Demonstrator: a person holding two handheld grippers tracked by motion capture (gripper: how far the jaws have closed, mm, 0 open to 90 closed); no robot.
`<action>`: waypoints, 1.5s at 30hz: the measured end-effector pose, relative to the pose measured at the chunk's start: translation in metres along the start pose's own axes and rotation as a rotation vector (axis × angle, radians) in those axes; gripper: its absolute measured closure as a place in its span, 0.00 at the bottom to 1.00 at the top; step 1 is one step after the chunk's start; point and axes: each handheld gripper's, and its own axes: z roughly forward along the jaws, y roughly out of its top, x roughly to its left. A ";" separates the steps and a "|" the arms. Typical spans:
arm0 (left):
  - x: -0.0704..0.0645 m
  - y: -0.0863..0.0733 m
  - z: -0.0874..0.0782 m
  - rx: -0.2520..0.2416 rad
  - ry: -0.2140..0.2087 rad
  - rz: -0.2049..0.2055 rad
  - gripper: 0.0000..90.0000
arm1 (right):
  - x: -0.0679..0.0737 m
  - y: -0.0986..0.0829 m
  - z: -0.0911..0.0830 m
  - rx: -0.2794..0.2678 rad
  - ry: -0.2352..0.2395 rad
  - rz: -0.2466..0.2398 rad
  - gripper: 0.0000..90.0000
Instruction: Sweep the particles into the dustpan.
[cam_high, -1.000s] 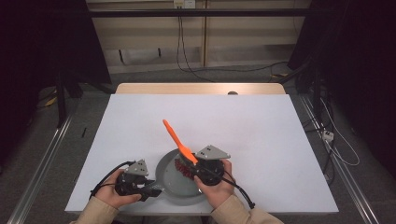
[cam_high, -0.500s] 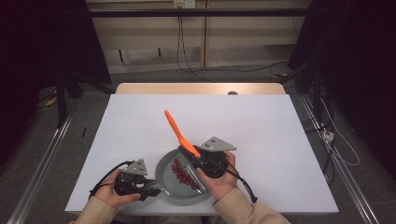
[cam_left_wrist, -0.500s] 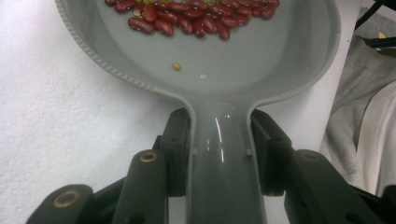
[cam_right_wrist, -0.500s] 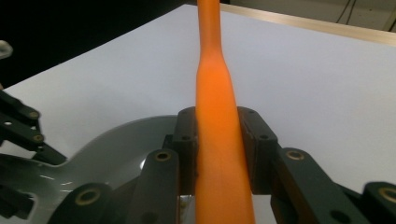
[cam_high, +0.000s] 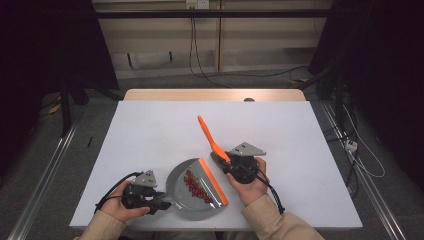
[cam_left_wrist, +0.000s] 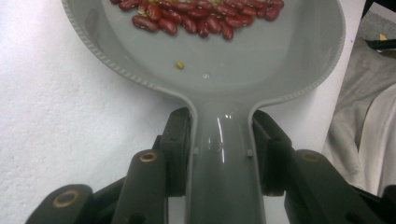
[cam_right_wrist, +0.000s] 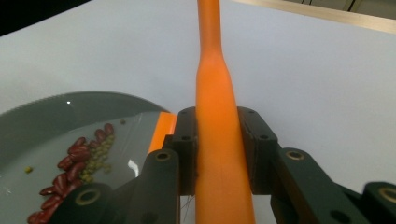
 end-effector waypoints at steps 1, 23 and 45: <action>-0.001 0.000 0.000 0.006 0.017 0.000 0.69 | -0.001 -0.001 0.000 0.005 -0.003 -0.002 0.79; -0.002 0.006 0.013 -0.040 0.134 0.025 0.70 | -0.022 -0.002 -0.020 0.000 0.000 -0.005 0.79; 0.013 0.006 -0.003 -0.177 0.250 -0.076 0.70 | -0.037 0.001 -0.029 -0.028 -0.003 0.022 0.79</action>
